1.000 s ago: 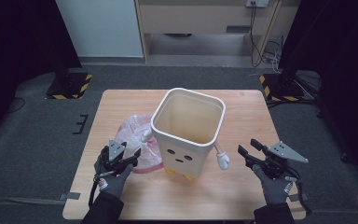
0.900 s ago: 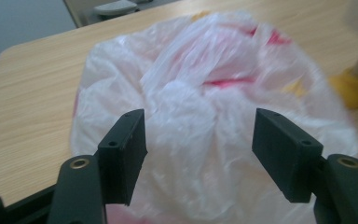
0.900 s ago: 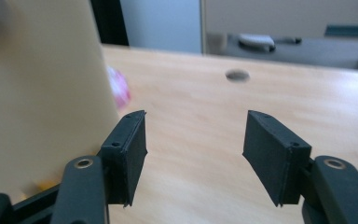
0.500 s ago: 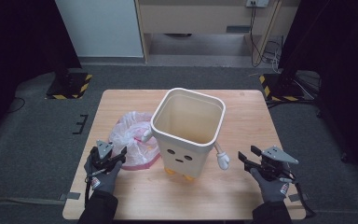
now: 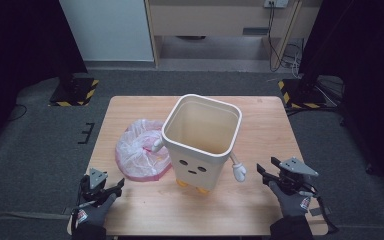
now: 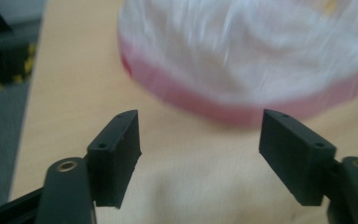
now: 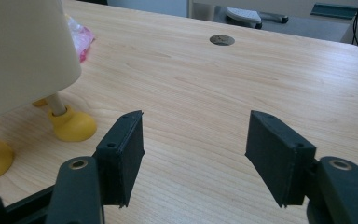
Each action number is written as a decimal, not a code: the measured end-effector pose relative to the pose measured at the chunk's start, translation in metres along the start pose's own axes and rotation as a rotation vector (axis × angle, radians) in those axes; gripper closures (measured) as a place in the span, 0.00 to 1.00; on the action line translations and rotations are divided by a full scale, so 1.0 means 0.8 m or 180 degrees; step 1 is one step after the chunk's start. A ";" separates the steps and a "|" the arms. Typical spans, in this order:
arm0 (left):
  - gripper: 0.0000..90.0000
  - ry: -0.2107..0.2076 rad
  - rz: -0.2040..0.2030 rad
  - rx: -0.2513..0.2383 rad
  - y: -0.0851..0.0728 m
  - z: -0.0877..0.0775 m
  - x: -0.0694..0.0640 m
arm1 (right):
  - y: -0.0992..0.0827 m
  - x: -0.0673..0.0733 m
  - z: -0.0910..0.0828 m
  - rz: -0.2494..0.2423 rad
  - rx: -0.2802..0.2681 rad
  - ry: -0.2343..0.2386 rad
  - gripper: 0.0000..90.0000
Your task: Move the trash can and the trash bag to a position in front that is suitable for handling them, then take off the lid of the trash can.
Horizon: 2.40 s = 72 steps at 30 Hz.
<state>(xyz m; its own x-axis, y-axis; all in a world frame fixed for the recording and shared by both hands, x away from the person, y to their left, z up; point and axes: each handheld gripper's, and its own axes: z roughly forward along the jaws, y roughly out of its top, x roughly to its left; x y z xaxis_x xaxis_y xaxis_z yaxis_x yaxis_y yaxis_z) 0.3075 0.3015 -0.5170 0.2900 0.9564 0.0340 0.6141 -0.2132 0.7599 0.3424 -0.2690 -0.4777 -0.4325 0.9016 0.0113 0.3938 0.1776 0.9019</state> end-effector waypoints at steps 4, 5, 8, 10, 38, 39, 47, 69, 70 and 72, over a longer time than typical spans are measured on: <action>0.28 -0.0018 -0.0013 0.0119 -0.002 0.015 0.003 | -0.001 0.000 -0.001 -0.0031 0.0032 -0.0013 0.40; 0.28 -0.0032 0.0008 0.0134 -0.001 0.017 0.002 | 0.000 0.000 -0.001 -0.0022 0.0030 -0.0010 0.40; 0.26 -0.0057 0.0067 0.0176 -0.002 0.023 0.001 | 0.002 -0.002 -0.001 0.0017 -0.0010 -0.0008 0.40; 0.23 -0.0087 0.0041 0.0169 -0.003 0.025 0.001 | 0.005 -0.004 -0.002 0.0028 -0.0030 -0.0012 0.40; 0.03 -0.0135 -0.0004 0.0251 -0.001 0.033 -0.003 | 0.169 0.019 -0.038 0.0142 -0.0811 0.0316 0.36; 0.03 -0.0137 -0.0008 0.0248 -0.001 0.033 -0.003 | 0.176 0.021 -0.039 0.0140 -0.0835 0.0330 0.36; 0.03 -0.0143 -0.0013 0.0254 -0.001 0.033 -0.004 | 0.219 0.035 -0.039 0.0127 -0.0929 0.0509 0.36; 0.00 -0.0151 -0.0006 0.0280 0.000 0.035 -0.005 | 0.287 0.090 0.030 0.0071 -0.0600 0.1047 0.39; 0.00 -0.0151 -0.0006 0.0280 0.000 0.035 -0.005 | 0.287 0.091 0.033 0.0081 -0.0568 0.1058 0.39; 0.00 -0.0151 -0.0006 0.0281 0.000 0.035 -0.005 | 0.287 0.090 0.041 0.0173 -0.0523 0.1143 0.40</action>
<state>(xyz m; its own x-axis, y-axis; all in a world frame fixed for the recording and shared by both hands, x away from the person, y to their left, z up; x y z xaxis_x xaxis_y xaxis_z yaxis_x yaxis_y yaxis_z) 0.3272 0.2919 -0.5353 0.3220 0.9467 0.0003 0.6763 -0.2302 0.6997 0.4282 -0.1502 -0.2838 -0.6821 0.7074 0.1850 0.3015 0.0417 0.9526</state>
